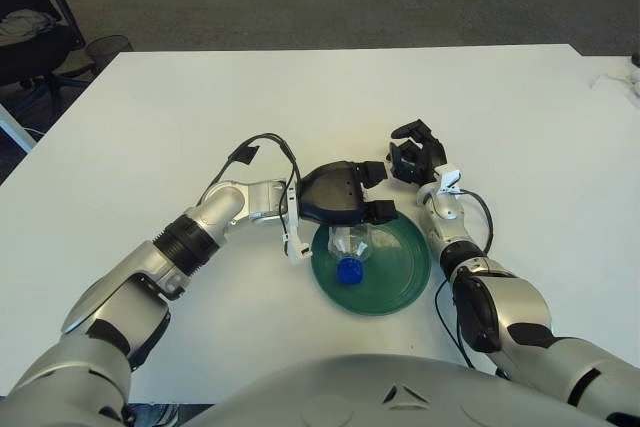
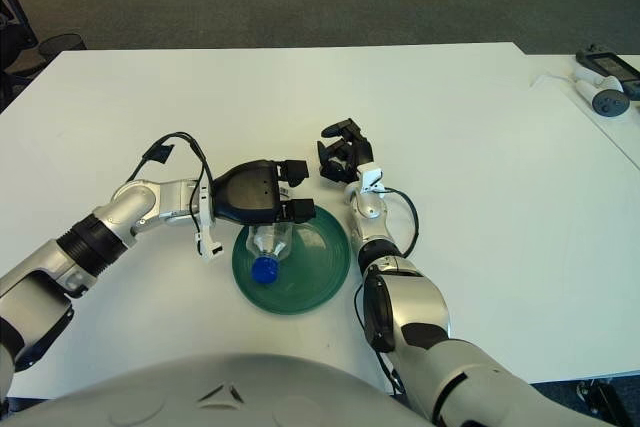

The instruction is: Put the bottle into the plate.

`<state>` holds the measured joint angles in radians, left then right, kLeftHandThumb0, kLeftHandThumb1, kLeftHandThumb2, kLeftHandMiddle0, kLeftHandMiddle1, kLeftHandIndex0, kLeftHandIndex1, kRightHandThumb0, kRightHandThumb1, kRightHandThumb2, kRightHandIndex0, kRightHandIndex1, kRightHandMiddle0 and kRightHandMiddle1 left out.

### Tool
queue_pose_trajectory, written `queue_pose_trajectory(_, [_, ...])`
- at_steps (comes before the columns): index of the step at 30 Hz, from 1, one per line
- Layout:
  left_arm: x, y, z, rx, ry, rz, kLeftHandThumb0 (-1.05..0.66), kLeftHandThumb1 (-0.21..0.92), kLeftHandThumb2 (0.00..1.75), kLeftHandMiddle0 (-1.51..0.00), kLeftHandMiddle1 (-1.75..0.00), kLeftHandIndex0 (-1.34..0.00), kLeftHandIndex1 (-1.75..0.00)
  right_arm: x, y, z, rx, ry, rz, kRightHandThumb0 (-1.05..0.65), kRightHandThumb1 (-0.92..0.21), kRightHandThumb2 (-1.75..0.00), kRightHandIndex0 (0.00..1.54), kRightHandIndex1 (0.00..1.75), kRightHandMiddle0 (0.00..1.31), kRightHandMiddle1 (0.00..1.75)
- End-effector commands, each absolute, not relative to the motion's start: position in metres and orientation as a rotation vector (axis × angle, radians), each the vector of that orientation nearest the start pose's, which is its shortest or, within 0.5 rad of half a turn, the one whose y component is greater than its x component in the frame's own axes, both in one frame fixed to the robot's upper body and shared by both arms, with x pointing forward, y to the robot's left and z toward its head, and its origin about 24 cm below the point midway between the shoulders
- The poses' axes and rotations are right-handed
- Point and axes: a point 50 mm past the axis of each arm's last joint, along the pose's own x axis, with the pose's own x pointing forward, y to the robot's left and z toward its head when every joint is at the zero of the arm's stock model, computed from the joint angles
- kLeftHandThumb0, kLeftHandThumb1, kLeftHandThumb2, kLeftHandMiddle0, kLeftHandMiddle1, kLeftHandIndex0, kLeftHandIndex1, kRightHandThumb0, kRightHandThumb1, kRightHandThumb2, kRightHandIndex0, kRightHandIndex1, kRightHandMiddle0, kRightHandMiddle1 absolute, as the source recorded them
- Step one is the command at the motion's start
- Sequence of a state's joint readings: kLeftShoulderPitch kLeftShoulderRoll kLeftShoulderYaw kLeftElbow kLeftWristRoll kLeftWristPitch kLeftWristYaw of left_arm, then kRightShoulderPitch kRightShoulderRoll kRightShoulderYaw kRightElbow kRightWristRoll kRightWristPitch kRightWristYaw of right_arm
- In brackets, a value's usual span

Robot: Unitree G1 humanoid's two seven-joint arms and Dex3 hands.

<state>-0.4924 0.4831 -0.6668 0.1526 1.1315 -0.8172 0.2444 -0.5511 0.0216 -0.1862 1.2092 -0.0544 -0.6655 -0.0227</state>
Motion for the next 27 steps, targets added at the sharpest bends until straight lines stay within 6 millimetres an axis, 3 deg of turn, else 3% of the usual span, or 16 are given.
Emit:
queue_pose_trajectory(1, [0.228,0.048,0.087,1.276,-1.211,-1.032,-0.48,0.32,1.29,-1.2,-1.75,-0.62,-1.71,0.242,-0.134,-0.1,0.035,0.562,-0.022,0.0,-0.47,-1.02,0.58,1.6,0.43,1.54])
queue_pose_trajectory(9, [0.229,0.049,0.089,1.311,-1.205,-1.033,-0.48,0.3,1.33,-1.18,-1.75,-0.62,-1.74,0.243,-0.133,-0.1,0.025,0.565,-0.02,0.0,-0.47,-1.04,0.56,1.64,0.42,1.54])
queue_pose_trajectory(24, [0.233,0.045,0.086,1.157,-1.203,-1.096,-0.47,0.34,1.28,-1.2,-1.75,-0.59,-1.75,0.243,-0.133,-0.1,0.028,0.567,-0.026,0.0,-0.5,-1.02,0.51,1.68,0.4,1.54])
queue_pose_trajectory(26, [0.235,0.043,0.078,1.141,-1.116,-1.049,-0.46,0.39,1.22,-1.01,-1.75,-0.55,-1.75,0.243,-0.133,-0.1,0.029,0.567,-0.026,0.0,-0.51,-1.01,0.51,1.67,0.4,1.54])
queue_pose_trajectory(27, [0.235,0.042,0.075,1.134,-1.079,-1.029,-0.44,0.44,1.16,-0.84,-1.74,-0.52,-1.75,0.243,-0.133,-0.1,0.029,0.567,-0.026,0.0,-0.51,-1.0,0.51,1.67,0.4,1.54])
